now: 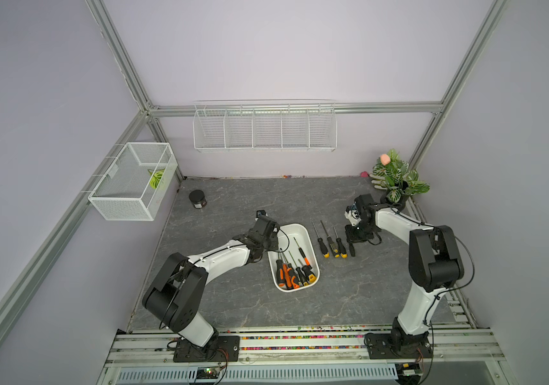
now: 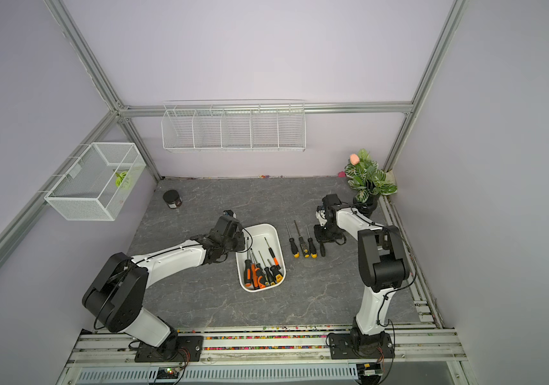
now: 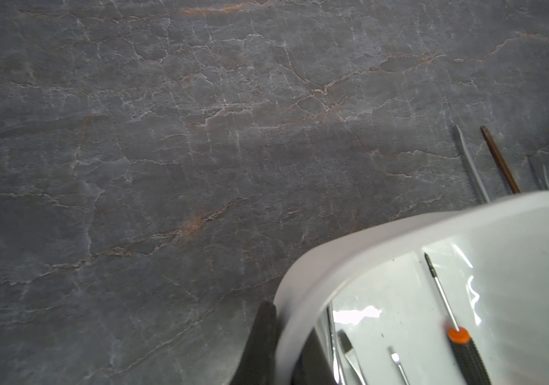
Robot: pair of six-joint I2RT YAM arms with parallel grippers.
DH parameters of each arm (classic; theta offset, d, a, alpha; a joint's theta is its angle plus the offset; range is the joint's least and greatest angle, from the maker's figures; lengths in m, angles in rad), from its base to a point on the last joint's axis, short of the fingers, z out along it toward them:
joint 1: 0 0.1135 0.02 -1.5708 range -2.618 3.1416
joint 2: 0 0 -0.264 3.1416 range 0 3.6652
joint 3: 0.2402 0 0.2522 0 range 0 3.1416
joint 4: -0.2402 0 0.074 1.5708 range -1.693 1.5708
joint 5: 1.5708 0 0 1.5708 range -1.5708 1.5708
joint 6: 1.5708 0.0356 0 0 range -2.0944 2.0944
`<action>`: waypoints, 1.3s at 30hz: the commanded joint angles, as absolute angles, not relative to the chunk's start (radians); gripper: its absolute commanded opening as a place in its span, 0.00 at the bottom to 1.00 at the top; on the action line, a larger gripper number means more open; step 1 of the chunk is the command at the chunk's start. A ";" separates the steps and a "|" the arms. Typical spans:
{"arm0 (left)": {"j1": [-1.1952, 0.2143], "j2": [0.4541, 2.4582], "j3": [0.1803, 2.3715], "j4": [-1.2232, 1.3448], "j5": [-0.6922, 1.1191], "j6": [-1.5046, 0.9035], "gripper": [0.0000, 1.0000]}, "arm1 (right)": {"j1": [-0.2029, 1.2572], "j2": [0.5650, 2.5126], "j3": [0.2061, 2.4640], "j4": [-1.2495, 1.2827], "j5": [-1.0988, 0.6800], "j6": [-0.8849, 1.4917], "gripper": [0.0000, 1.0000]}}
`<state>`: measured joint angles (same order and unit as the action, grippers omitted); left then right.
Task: Take out the screwdriver from the storage box
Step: Place the screwdriver at the center of the board.
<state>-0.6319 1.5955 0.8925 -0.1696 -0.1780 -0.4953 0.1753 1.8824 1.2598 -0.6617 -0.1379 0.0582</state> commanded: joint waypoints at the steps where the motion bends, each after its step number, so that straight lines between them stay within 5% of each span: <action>1: -0.638 1.617 0.897 -0.144 -0.201 -0.476 0.00 | 0.173 1.901 1.274 -0.655 -0.166 0.048 0.00; 30: -0.638 1.627 0.923 -0.164 -0.204 -0.466 0.00 | 0.173 1.930 1.274 -0.631 -0.193 0.068 0.31; 39: -0.638 1.629 0.933 -0.174 -0.204 -0.466 0.00 | 0.173 1.868 1.267 -0.641 -0.175 0.072 0.34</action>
